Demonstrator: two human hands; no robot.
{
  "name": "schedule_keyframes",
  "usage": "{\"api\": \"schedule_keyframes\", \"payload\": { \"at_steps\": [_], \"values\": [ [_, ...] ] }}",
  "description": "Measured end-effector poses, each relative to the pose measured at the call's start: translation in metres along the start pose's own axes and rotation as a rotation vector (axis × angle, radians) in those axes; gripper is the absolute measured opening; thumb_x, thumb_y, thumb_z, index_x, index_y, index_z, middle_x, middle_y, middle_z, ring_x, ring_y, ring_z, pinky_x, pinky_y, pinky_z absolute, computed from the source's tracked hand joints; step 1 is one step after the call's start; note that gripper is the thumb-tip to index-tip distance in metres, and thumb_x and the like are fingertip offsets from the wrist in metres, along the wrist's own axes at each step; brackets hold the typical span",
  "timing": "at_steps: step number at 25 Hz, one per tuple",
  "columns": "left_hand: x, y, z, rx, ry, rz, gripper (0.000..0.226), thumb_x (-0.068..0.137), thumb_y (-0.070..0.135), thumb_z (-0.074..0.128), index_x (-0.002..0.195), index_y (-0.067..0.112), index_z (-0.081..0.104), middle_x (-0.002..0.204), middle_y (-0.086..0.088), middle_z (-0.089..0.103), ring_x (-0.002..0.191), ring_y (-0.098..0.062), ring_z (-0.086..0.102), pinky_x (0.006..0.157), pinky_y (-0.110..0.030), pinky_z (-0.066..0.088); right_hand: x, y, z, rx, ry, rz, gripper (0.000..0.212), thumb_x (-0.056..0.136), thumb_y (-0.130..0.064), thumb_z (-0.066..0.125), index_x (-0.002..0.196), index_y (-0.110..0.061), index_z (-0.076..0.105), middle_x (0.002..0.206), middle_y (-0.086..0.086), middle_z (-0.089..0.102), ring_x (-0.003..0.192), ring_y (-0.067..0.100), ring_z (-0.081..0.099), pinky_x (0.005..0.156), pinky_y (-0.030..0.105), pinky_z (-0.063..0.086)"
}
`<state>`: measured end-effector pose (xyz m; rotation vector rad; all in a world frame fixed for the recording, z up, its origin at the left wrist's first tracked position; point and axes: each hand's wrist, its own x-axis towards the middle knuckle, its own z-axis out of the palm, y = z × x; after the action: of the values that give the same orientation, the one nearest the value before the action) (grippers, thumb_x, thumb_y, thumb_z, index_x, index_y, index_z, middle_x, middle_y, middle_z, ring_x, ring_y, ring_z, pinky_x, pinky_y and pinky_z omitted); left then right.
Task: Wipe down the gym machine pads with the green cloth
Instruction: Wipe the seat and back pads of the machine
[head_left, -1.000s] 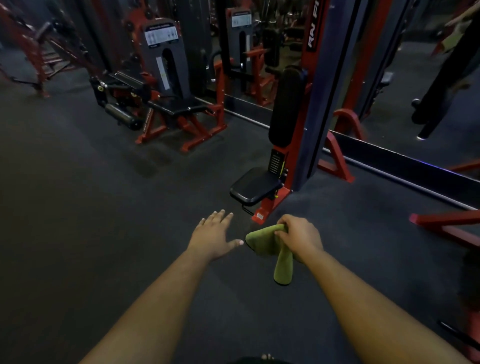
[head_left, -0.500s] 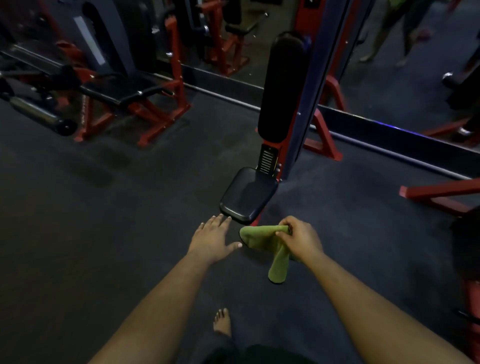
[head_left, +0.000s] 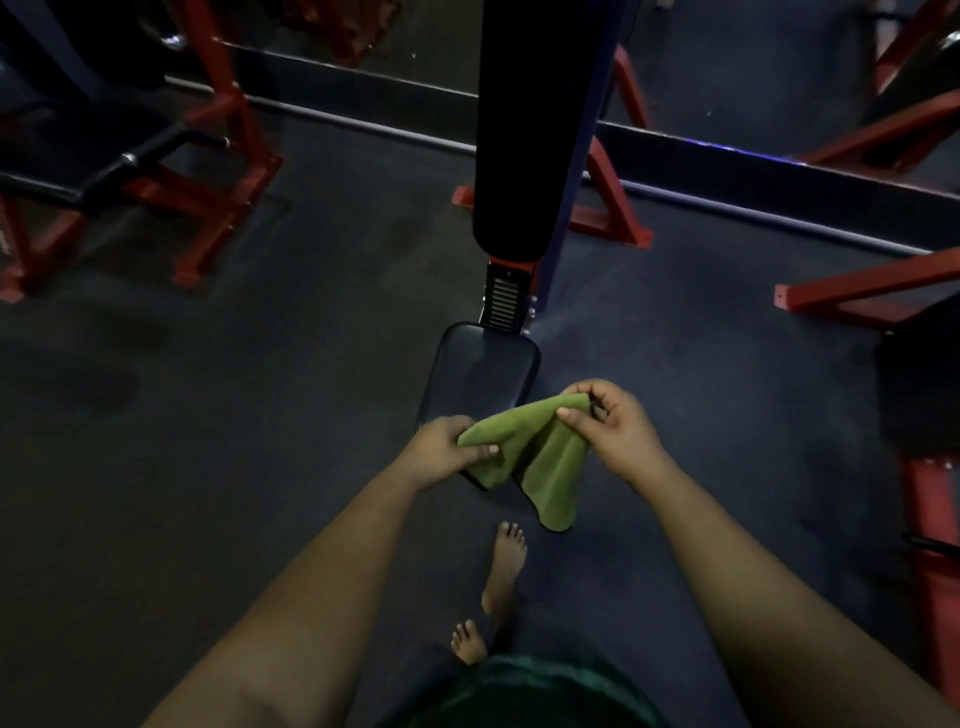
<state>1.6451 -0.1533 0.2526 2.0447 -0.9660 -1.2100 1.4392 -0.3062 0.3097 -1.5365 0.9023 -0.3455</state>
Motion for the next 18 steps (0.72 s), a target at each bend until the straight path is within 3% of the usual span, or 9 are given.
{"api": "schedule_keyframes", "payload": {
  "at_steps": [3, 6, 8, 10, 13, 15, 17, 18],
  "values": [
    [0.036, -0.002, -0.005, -0.285, 0.111, -0.115, 0.024, 0.079, 0.02, 0.086, 0.092, 0.004, 0.074, 0.087, -0.012, 0.076, 0.074, -0.016, 0.069, 0.067, -0.034, 0.056, 0.041, 0.028, 0.008, -0.033, 0.25, 0.086, 0.023, 0.088, -0.009, 0.076, 0.091, -0.029, 0.066, 0.092, -0.005, 0.071, 0.087, 0.016, 0.069, 0.081, 0.035, 0.059],
    [0.073, -0.006, 0.006, -0.45, 0.175, -0.254, 0.026, 0.083, 0.028, 0.083, 0.09, 0.005, 0.075, 0.083, -0.011, 0.077, 0.075, -0.022, 0.069, 0.065, -0.03, 0.054, 0.068, 0.061, 0.041, -0.078, 0.396, 0.115, 0.017, 0.087, -0.026, 0.078, 0.096, -0.035, 0.067, 0.098, -0.004, 0.071, 0.087, 0.012, 0.07, 0.078, 0.04, 0.06],
    [0.096, -0.007, 0.015, -0.62, 0.13, -0.353, 0.045, 0.085, 0.05, 0.076, 0.093, 0.006, 0.076, 0.089, -0.015, 0.077, 0.083, -0.032, 0.072, 0.074, -0.038, 0.057, 0.077, 0.081, 0.07, -0.066, 0.288, 0.101, 0.019, 0.085, -0.037, 0.075, 0.104, -0.036, 0.071, 0.103, -0.003, 0.072, 0.092, 0.013, 0.071, 0.081, 0.042, 0.06],
    [0.114, -0.017, 0.021, -0.706, 0.054, -0.404, 0.059, 0.08, 0.066, 0.072, 0.094, 0.009, 0.075, 0.093, -0.017, 0.077, 0.083, -0.031, 0.073, 0.073, -0.04, 0.057, 0.083, 0.098, 0.092, -0.037, 0.121, 0.115, 0.025, 0.089, -0.029, 0.072, 0.109, -0.042, 0.072, 0.108, -0.007, 0.073, 0.099, 0.009, 0.071, 0.09, 0.042, 0.059],
    [0.137, -0.041, 0.019, -0.695, -0.022, -0.364, 0.041, 0.082, 0.042, 0.081, 0.099, 0.006, 0.072, 0.093, -0.019, 0.076, 0.08, -0.03, 0.072, 0.068, -0.035, 0.06, 0.1, 0.123, 0.098, 0.029, 0.002, 0.188, 0.034, 0.095, -0.005, 0.06, 0.112, -0.033, 0.069, 0.106, -0.015, 0.074, 0.105, 0.006, 0.07, 0.098, 0.047, 0.055],
    [0.156, -0.059, 0.012, -0.673, -0.115, -0.353, 0.034, 0.091, 0.031, 0.074, 0.106, 0.001, 0.071, 0.098, -0.022, 0.076, 0.084, -0.033, 0.072, 0.071, -0.04, 0.06, 0.113, 0.143, 0.095, -0.077, 0.109, 0.18, 0.033, 0.091, -0.017, 0.063, 0.12, -0.032, 0.062, 0.118, -0.019, 0.067, 0.115, 0.004, 0.062, 0.102, 0.045, 0.052],
    [0.178, -0.08, 0.009, -0.652, -0.244, -0.35, 0.041, 0.098, 0.033, 0.065, 0.115, -0.004, 0.068, 0.106, -0.023, 0.074, 0.091, -0.032, 0.072, 0.082, -0.045, 0.059, 0.129, 0.163, 0.097, -0.305, 0.101, 0.174, 0.059, 0.086, -0.043, 0.069, 0.14, -0.031, 0.05, 0.142, -0.013, 0.052, 0.135, 0.007, 0.045, 0.111, 0.035, 0.04],
    [0.189, -0.088, 0.009, -0.634, -0.31, -0.347, 0.045, 0.1, 0.035, 0.062, 0.118, -0.006, 0.066, 0.11, -0.023, 0.073, 0.094, -0.031, 0.071, 0.086, -0.044, 0.058, 0.134, 0.172, 0.101, -0.298, 0.042, 0.202, 0.068, 0.084, -0.05, 0.07, 0.144, -0.029, 0.046, 0.144, -0.009, 0.052, 0.136, 0.008, 0.045, 0.11, 0.032, 0.039]
  ]
}}
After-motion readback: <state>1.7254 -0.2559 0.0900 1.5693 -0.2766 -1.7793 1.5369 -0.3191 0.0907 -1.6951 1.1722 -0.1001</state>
